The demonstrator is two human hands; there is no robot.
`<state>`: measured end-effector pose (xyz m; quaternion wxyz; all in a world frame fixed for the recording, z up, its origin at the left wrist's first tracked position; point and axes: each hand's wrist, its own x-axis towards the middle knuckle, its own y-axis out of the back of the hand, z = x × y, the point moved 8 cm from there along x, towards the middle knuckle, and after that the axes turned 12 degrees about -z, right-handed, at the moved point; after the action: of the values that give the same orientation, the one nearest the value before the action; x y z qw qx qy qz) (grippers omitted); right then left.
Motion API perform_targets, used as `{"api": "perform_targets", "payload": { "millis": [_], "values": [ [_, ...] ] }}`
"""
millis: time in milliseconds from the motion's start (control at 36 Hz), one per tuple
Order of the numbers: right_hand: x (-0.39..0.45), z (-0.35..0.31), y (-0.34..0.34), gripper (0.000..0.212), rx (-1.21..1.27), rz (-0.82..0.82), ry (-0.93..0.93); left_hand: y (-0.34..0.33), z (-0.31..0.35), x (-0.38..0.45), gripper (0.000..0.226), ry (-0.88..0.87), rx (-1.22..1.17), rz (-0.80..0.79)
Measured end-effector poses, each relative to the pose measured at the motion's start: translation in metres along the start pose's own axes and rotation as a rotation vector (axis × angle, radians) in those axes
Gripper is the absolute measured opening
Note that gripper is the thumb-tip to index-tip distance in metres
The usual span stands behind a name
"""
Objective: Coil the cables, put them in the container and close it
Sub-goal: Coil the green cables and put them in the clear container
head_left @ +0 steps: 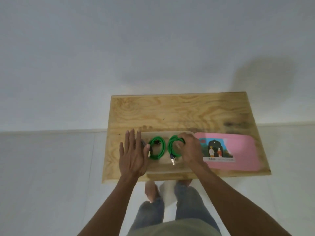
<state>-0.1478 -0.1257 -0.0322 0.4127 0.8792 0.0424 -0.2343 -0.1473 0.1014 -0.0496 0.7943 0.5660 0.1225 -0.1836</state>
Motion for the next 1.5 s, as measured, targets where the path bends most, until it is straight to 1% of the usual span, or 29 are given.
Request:
{"api": "perform_targets", "payload": {
  "millis": [278, 528, 667, 778, 861, 944, 1000, 1083, 1222, 1333, 1444, 1500],
  "values": [
    [0.005, 0.000, -0.007, 0.028, -0.006, 0.018, -0.053, -0.005, -0.001, 0.000, 0.069, 0.030, 0.018, 0.009],
    [-0.005, 0.000, -0.006, 0.031, 0.018, 0.007, -0.061, -0.003, 0.000, -0.001, 0.067, 0.017, -0.014, 0.013],
    [-0.013, -0.003, 0.004, 0.036, 0.029, 0.042, -0.052, 0.001, 0.000, -0.002, 0.069, 0.012, -0.031, 0.003],
    [-0.021, -0.007, 0.020, 0.034, 0.147, 0.128, 0.004, 0.006, 0.003, -0.004, 0.068, 0.017, -0.079, -0.003],
    [-0.024, -0.010, 0.035, 0.033, 0.232, 0.174, 0.031, 0.016, 0.008, -0.006, 0.069, 0.015, -0.136, 0.030],
    [-0.022, -0.016, 0.049, 0.034, 0.302, 0.178, 0.078, 0.031, 0.020, -0.005, 0.078, -0.005, -0.189, 0.070],
    [-0.019, -0.019, 0.057, 0.036, 0.339, 0.170, 0.115, 0.042, 0.031, -0.004, 0.079, -0.016, -0.229, 0.095],
    [-0.016, -0.021, 0.075, 0.038, 0.366, 0.194, 0.158, 0.055, 0.052, -0.001, 0.073, -0.030, -0.285, 0.132],
    [-0.011, -0.002, 0.116, 0.042, 0.437, 0.235, 0.205, 0.069, 0.109, 0.009, 0.071, -0.116, -0.380, 0.232],
    [-0.007, 0.043, 0.158, 0.046, 0.426, 0.245, 0.191, 0.059, 0.176, 0.019, 0.065, -0.152, -0.415, 0.251],
    [0.000, 0.113, 0.190, 0.046, 0.396, 0.268, 0.099, 0.028, 0.243, 0.025, 0.059, -0.208, -0.394, 0.236],
    [0.004, 0.150, 0.195, 0.048, 0.367, 0.241, 0.042, 0.006, 0.266, 0.028, 0.059, -0.184, -0.382, 0.197]
  ]
}}
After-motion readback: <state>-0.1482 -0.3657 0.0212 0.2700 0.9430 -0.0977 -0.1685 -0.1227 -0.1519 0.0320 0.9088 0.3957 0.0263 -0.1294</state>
